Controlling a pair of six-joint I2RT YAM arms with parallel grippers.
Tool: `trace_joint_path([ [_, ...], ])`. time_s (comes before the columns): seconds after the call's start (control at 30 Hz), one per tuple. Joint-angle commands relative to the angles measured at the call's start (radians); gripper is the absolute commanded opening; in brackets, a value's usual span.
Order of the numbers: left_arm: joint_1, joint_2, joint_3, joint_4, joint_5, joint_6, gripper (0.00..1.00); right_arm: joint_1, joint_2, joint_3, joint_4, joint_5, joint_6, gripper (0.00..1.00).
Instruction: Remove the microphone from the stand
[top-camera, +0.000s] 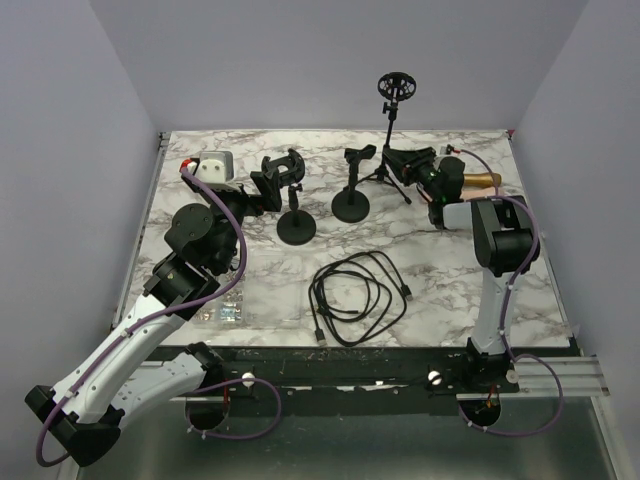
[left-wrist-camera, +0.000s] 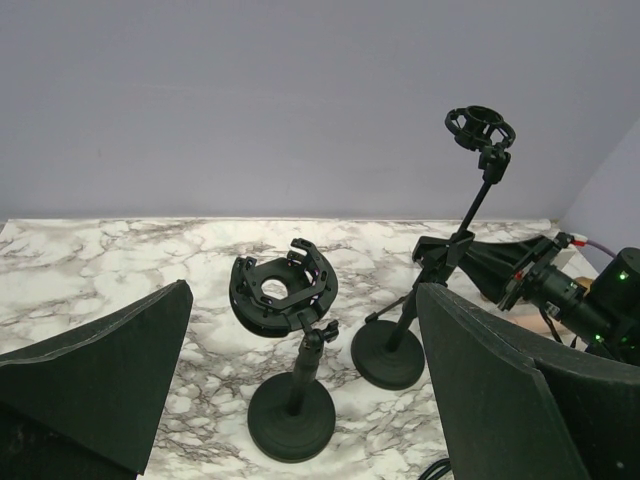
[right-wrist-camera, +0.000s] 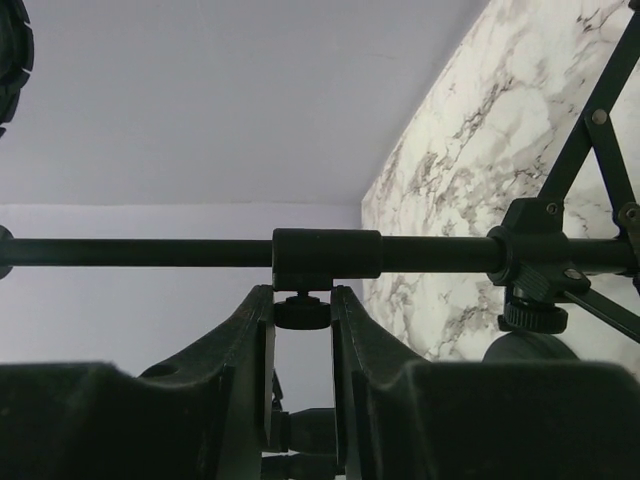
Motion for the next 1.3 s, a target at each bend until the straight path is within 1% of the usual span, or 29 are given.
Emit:
trace_joint_path([
  [0.0,-0.002,-0.008,0.030,0.009,0.008,0.007,0.98,0.013,-0.054,0.012,-0.260,0.059,-0.182,0.01],
  [0.17,-0.003,-0.009,0.030,0.009,0.007,0.006,0.99,0.043,-0.115,0.067,-0.523,0.192,-0.401,0.01],
  [0.33,-0.002,-0.009,0.030,0.008,0.010,0.001,0.98,0.089,-0.127,0.193,-0.799,0.360,-0.604,0.01],
  [0.47,-0.003,-0.008,0.030,0.007,0.011,-0.001,0.99,0.142,-0.123,0.295,-0.963,0.550,-0.726,0.01],
  [0.57,-0.002,-0.008,0.030,0.006,0.012,-0.001,0.99,0.182,-0.116,0.342,-1.043,0.671,-0.801,0.01],
  [0.67,-0.002,-0.006,0.030,0.006,0.014,-0.002,0.99,0.225,-0.104,0.383,-1.089,0.784,-0.873,0.01],
  [0.83,-0.003,-0.008,0.030,0.006,0.013,-0.002,0.99,0.295,-0.085,0.444,-1.117,0.967,-1.007,0.01],
  [0.97,-0.003,-0.008,0.031,0.005,0.014,-0.002,0.98,0.342,-0.065,0.484,-1.094,1.091,-1.144,0.01],
  [1.1,-0.002,-0.007,0.030,0.005,0.012,-0.002,0.99,0.369,-0.038,0.525,-1.072,1.158,-1.256,0.01],
  [1.27,-0.002,-0.005,0.031,0.005,0.008,0.000,0.99,0.370,-0.039,0.533,-1.051,1.150,-1.284,0.01],
])
